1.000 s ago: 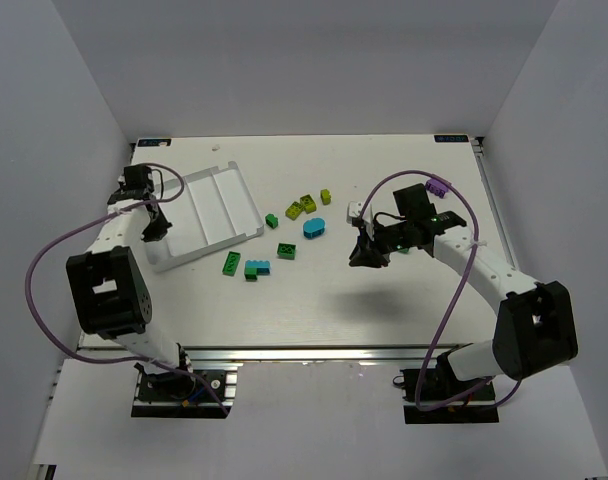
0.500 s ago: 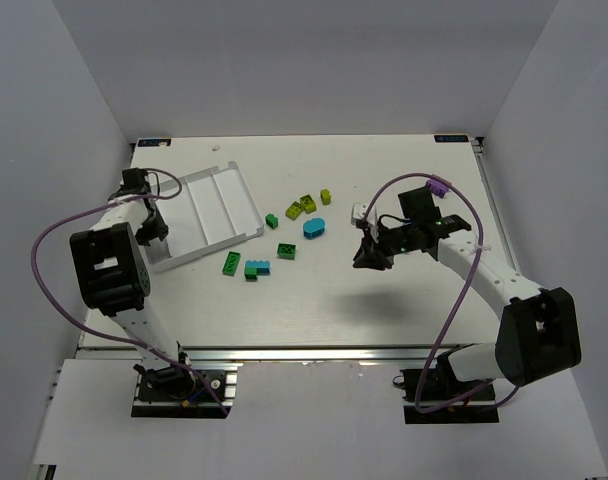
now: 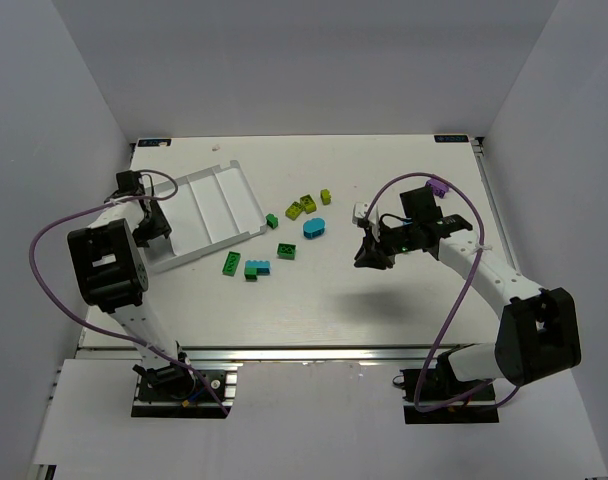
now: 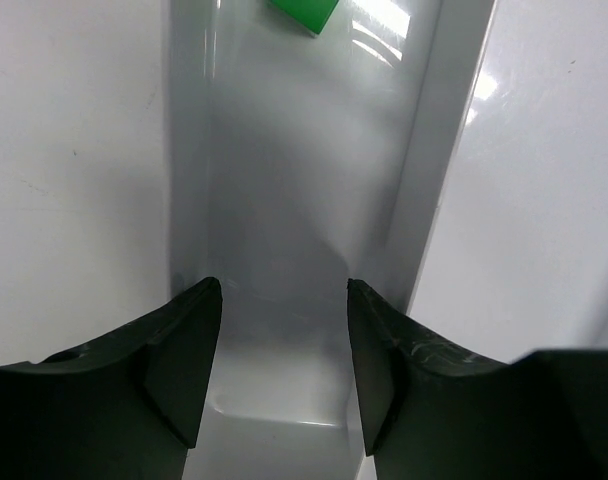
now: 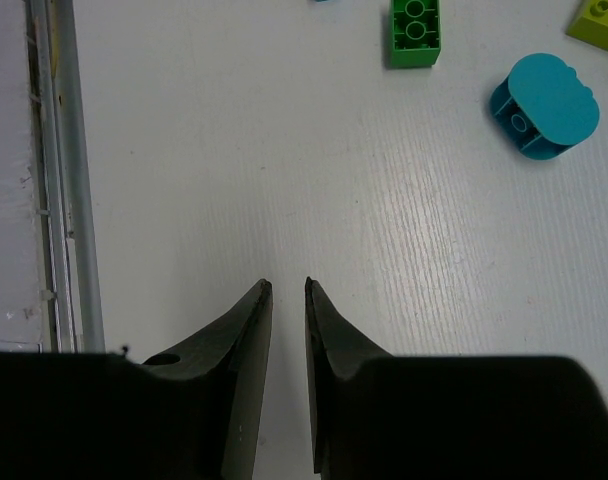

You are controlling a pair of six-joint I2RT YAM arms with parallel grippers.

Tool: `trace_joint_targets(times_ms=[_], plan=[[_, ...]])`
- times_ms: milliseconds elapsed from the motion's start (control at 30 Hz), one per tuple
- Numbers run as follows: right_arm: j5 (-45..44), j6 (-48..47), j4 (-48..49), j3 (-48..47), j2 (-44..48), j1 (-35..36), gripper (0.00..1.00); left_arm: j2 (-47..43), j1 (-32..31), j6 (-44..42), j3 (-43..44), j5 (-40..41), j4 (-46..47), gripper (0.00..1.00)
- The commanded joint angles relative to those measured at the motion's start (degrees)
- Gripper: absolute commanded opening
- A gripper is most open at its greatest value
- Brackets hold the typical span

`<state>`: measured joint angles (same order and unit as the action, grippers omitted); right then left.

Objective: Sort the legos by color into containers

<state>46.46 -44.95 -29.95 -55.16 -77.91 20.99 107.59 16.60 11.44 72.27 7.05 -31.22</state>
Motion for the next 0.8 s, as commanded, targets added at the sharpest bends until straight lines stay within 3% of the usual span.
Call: trace_joint_targets(times_ms=[0, 767], plan=[[1.1, 0.3, 0.4, -0.3, 0.4, -0.3, 0.26, 0.5, 0.7, -0.1, 1.8, -0.8, 1.0, 0.64], [1.0, -0.2, 0.0, -0.6, -0.1, -0.7, 0.26, 2.4, 1.3, 0.2, 3.1, -4.1, 1.7, 0.79]])
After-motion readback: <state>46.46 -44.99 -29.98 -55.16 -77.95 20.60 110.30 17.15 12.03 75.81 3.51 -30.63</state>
